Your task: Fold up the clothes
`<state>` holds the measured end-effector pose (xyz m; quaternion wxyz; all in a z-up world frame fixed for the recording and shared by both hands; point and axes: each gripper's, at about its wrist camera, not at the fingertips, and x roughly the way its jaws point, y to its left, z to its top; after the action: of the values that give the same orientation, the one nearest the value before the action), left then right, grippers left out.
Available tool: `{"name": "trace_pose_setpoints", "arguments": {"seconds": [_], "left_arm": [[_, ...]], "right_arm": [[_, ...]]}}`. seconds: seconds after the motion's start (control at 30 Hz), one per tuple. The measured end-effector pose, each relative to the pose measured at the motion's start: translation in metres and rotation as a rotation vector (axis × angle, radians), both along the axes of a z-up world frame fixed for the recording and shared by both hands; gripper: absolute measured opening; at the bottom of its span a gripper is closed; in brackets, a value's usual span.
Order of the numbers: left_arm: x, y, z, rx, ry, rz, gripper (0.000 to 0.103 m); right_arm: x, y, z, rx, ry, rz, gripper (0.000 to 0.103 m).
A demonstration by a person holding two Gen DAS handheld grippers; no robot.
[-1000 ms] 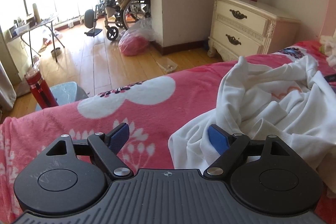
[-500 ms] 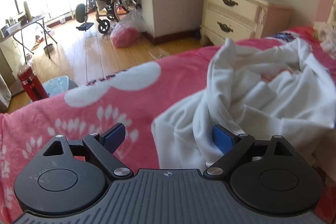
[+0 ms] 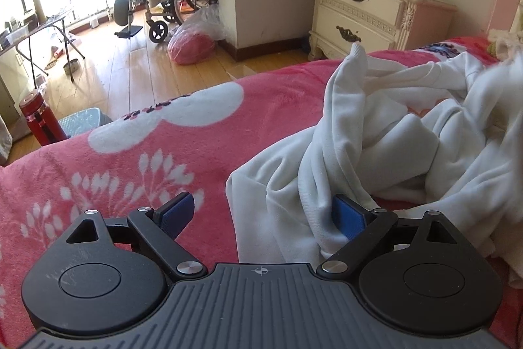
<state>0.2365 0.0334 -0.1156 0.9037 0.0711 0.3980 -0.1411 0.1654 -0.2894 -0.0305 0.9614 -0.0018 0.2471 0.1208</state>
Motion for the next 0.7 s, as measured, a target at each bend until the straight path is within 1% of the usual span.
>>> {"name": "trace_pose_setpoints", "arguments": {"seconds": [0.03, 0.17, 0.27, 0.33, 0.43, 0.47, 0.5, 0.53, 0.57, 0.6, 0.67, 0.7], "left_arm": [[0.0, 0.0, 0.0, 0.002, -0.002, 0.0, 0.092], [-0.001, 0.001, 0.002, 0.009, -0.004, 0.005, 0.092], [0.002, 0.003, 0.002, 0.007, -0.002, 0.02, 0.092], [0.004, 0.003, 0.002, 0.006, 0.002, 0.025, 0.092], [0.006, 0.002, 0.002, 0.009, 0.009, 0.027, 0.092], [0.006, 0.001, 0.002, 0.01, 0.011, 0.027, 0.092], [0.006, 0.001, 0.002, 0.011, 0.013, 0.026, 0.092], [0.006, 0.0, 0.002, 0.011, 0.015, 0.026, 0.092], [0.006, 0.0, 0.002, 0.012, 0.018, 0.026, 0.092], [0.006, 0.0, 0.003, 0.011, 0.022, 0.028, 0.092], [0.007, 0.001, 0.004, 0.002, 0.028, 0.033, 0.092], [0.007, 0.002, 0.006, -0.003, 0.029, 0.037, 0.092]], "right_arm": [[0.006, -0.019, 0.003, 0.014, -0.002, -0.06, 0.004], [0.037, -0.094, 0.007, 0.008, 0.003, -0.301, 0.004], [0.051, -0.136, 0.01, -0.023, -0.034, -0.457, 0.004], [0.061, -0.154, 0.007, -0.055, -0.051, -0.541, 0.004], [0.076, -0.172, -0.012, -0.079, -0.001, -0.62, 0.005], [0.082, -0.177, -0.021, -0.076, 0.041, -0.635, 0.008], [0.088, -0.178, -0.034, -0.056, 0.121, -0.631, 0.01], [0.094, -0.179, -0.048, -0.04, 0.207, -0.624, 0.018], [0.096, -0.178, -0.062, -0.033, 0.299, -0.612, 0.041], [0.095, -0.174, -0.073, -0.04, 0.371, -0.601, 0.05], [0.084, -0.161, -0.086, -0.072, 0.431, -0.595, 0.061], [0.076, -0.156, -0.084, -0.088, 0.424, -0.598, 0.062]]}}
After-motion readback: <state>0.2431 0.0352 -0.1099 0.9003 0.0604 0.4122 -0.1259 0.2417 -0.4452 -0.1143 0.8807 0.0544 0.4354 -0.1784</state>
